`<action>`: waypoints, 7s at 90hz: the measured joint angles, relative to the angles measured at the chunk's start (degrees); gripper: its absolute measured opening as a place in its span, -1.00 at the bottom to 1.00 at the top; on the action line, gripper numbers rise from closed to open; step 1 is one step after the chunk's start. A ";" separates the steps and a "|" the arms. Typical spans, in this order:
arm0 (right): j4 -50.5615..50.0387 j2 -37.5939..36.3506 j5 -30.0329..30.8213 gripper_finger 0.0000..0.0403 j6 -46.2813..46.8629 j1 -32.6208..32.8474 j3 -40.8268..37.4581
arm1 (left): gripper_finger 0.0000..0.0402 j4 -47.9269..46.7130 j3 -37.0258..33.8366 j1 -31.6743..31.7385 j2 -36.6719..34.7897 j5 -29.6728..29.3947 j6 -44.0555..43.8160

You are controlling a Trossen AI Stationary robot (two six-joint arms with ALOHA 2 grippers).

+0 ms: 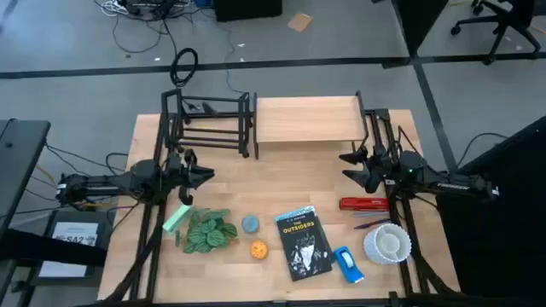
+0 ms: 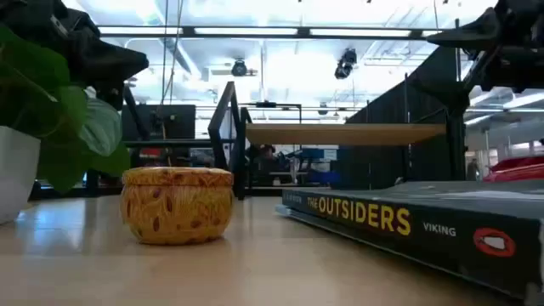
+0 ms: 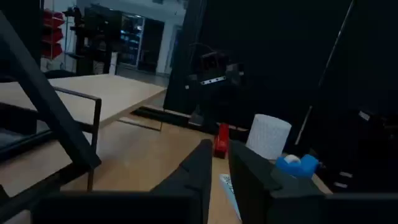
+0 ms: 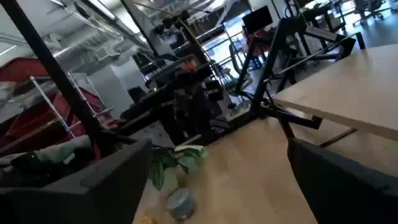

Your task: Stock shelves

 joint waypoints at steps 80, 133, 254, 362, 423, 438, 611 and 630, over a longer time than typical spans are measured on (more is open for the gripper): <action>0.00 0.00 0.02 0.72 0.00 0.00 0.00 | -0.83 -0.02 -0.01 0.01 -0.02 -0.01 0.01; 0.00 0.00 0.00 0.72 0.00 0.00 0.00 | -0.83 13.52 -0.01 -0.05 0.02 -1.14 -4.35; 0.23 0.02 0.02 0.72 0.00 0.00 0.02 | -0.99 -97.23 96.77 -64.31 86.21 -12.99 -69.93; 0.24 0.01 0.02 0.72 0.00 0.00 0.02 | 0.61 -68.68 54.36 -76.14 104.35 -43.84 -104.54; 0.22 0.01 0.02 0.72 0.00 0.00 0.02 | 0.62 -62.47 47.48 -74.63 104.33 -58.63 -97.52; 0.22 0.02 0.02 0.72 0.00 -0.02 0.02 | 0.71 -62.55 47.48 -74.63 104.33 -58.73 -97.46; 0.22 0.02 0.02 0.72 0.00 -0.02 0.02 | 0.76 -61.56 60.58 -71.97 102.16 -50.13 -79.43; 0.24 0.00 0.02 0.72 0.00 -0.01 0.02 | 0.76 -62.44 56.38 -71.98 102.60 -42.49 -83.68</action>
